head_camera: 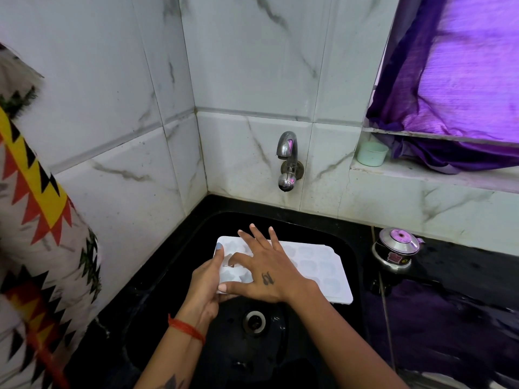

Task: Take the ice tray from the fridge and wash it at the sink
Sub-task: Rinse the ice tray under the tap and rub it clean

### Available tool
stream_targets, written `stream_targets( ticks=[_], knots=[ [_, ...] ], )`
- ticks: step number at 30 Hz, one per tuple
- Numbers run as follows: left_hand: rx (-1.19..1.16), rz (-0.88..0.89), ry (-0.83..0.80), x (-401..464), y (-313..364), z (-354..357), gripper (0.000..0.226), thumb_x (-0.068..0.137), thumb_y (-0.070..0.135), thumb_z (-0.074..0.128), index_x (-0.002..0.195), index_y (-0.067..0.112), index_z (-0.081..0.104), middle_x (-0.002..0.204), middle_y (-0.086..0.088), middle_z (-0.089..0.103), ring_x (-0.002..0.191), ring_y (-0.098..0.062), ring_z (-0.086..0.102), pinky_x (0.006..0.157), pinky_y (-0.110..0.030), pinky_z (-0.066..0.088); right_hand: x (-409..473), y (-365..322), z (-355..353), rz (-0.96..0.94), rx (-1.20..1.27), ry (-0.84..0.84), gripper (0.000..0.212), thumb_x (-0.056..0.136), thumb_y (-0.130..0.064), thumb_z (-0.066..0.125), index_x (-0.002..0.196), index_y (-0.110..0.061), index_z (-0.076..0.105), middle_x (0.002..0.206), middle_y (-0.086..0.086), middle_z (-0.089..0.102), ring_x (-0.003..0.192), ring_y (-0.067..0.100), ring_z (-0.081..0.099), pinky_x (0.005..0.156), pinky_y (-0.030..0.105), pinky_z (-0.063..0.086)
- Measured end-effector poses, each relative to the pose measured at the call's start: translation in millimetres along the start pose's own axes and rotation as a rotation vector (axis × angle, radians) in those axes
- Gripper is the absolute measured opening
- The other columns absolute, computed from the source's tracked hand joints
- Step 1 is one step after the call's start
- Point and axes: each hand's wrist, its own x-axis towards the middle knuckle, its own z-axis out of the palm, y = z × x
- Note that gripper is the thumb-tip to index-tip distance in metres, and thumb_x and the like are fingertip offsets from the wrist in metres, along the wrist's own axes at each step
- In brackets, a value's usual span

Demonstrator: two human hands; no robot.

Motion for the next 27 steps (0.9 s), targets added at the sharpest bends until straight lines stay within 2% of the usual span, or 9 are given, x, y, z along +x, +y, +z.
stream_targets(
  ticks=[7,15,20,27],
  knots=[
    [-0.005,0.0,0.0,-1.1,-0.7,0.9,0.034,0.089,0.05,0.052,0.093,0.018,0.063,0.094,-0.011,0.069,0.078,-0.027,0.069,0.058,-0.035,0.056,-1.1,-3.1,-3.0,0.011,-0.048,-0.004,0.096,0.058,-0.09,0.01,0.124,-0.036,0.054,0.16,0.005,0.01,0.146,0.02,-0.012,0.114,0.05,-0.016],
    [0.008,0.011,0.014,-3.3,0.8,1.7,0.033,0.091,0.047,0.051,0.085,0.017,0.063,0.088,-0.012,0.069,0.076,-0.027,0.069,0.062,-0.038,0.057,1.7,-0.7,1.0,0.012,0.034,-0.019,0.083,0.063,-0.084,0.019,0.125,-0.041,0.052,0.16,0.004,0.009,0.146,0.019,-0.014,0.115,0.049,-0.016],
    [0.015,0.001,0.01,-3.7,0.2,0.7,0.035,0.09,0.047,0.051,0.087,0.015,0.065,0.095,-0.015,0.069,0.083,-0.03,0.069,0.074,-0.044,0.056,1.4,0.9,0.5,0.017,0.081,-0.046,0.082,0.062,-0.084,0.022,0.126,-0.043,0.052,0.16,0.004,0.007,0.146,0.019,-0.015,0.115,0.049,-0.016],
    [0.012,0.021,-0.008,-5.0,-1.1,1.2,0.035,0.09,0.048,0.051,0.089,0.016,0.065,0.091,-0.013,0.071,0.078,-0.027,0.07,0.067,-0.041,0.057,-0.8,0.0,-1.1,0.015,0.063,-0.032,0.08,0.062,-0.084,0.021,0.123,-0.042,0.054,0.16,0.005,0.009,0.146,0.02,-0.013,0.114,0.047,-0.018]
  ],
)
